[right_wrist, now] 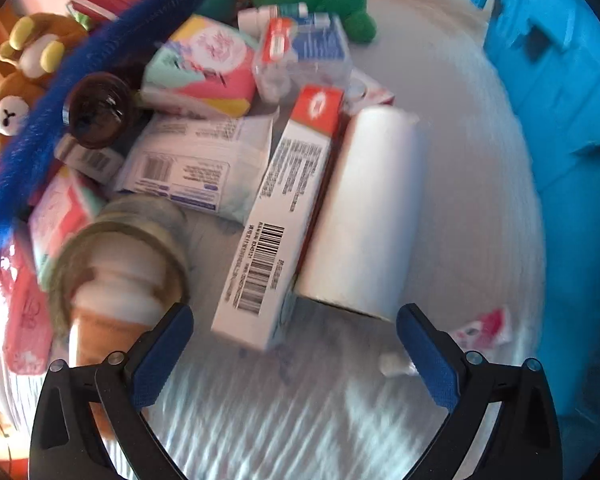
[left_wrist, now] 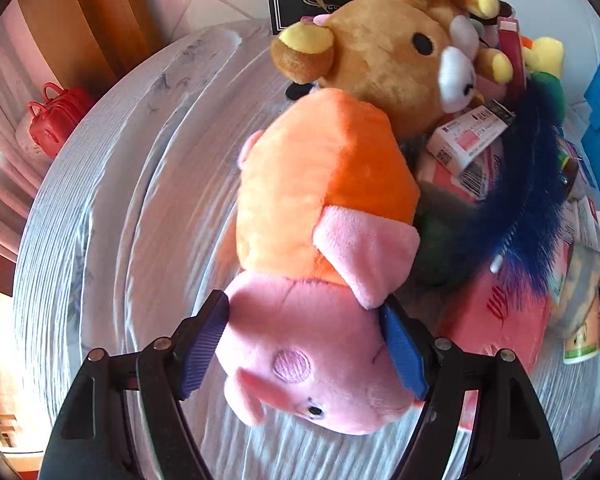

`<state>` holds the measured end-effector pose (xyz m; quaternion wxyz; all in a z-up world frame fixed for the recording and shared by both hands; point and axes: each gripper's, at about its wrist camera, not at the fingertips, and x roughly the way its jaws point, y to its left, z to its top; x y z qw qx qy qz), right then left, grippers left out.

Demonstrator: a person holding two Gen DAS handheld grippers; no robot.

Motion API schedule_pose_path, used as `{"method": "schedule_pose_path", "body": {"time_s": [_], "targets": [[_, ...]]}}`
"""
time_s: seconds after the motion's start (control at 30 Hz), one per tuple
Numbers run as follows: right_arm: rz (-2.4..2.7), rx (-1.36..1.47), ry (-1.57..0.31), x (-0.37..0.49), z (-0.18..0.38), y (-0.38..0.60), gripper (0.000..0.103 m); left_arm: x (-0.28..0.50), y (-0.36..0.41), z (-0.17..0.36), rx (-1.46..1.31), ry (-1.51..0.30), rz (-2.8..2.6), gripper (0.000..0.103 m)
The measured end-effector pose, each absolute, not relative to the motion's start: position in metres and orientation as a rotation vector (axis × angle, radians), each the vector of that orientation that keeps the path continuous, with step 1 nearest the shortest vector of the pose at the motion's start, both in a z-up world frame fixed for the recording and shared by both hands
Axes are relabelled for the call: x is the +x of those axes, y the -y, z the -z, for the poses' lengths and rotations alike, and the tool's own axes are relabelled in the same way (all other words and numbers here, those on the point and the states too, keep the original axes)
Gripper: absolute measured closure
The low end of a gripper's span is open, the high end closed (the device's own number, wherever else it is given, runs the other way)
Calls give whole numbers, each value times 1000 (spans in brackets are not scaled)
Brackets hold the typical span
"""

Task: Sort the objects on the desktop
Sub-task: 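Grasp the green jar with the left tool while the right tool grasps the white pill bottle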

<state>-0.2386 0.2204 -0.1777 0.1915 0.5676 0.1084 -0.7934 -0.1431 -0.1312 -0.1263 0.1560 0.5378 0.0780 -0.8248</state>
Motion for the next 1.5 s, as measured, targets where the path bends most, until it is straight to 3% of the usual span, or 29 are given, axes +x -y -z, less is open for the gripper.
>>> {"method": "schedule_pose_path", "body": {"time_s": [0.2,0.33,0.4,0.47,0.53,0.67,0.83,0.87,0.93,0.97,1.13,1.3,1.37,1.4,1.5], "targets": [[2351,1433,-310,-224,132,-232,0,-139,106,93,1400,-287,2502,27],[2365,1388,-299,-217,113,-236,0,-157,75,96,1458,-320,2599,28],[2365,1381,-310,-217,107,-231,0,-168,57,103,1491,-306,2618,31],[2358,1384,-311,-217,108,-230,0,-180,53,117,1550,-332,2584,40],[2348,1397,-299,-212,104,-230,0,-188,61,132,1589,-348,2548,41],[2314,1424,-284,-204,109,-232,0,-179,80,130,1535,-143,2535,59],[2239,1443,-262,-194,113,-224,1,-171,86,127,1564,-16,2557,61],[2210,1444,-269,-191,113,-218,4,-174,82,129,1581,-25,2560,61],[2172,1437,-285,-187,113,-208,26,-181,71,137,1645,-72,2561,61],[2152,1437,-297,-184,113,-201,29,-185,63,141,1674,-83,2556,61],[2086,1433,-302,-176,114,-188,29,-182,58,146,1689,-66,2517,61],[2005,1490,-344,-173,141,-173,24,-160,54,147,1679,153,2533,61],[1989,1529,-387,-171,155,-168,35,-154,55,147,1701,126,2552,61],[1985,1538,-396,-170,158,-169,50,-152,54,146,1710,101,2564,61],[2000,1524,-437,-165,152,-176,51,-145,54,140,1720,-38,2594,61]]}}
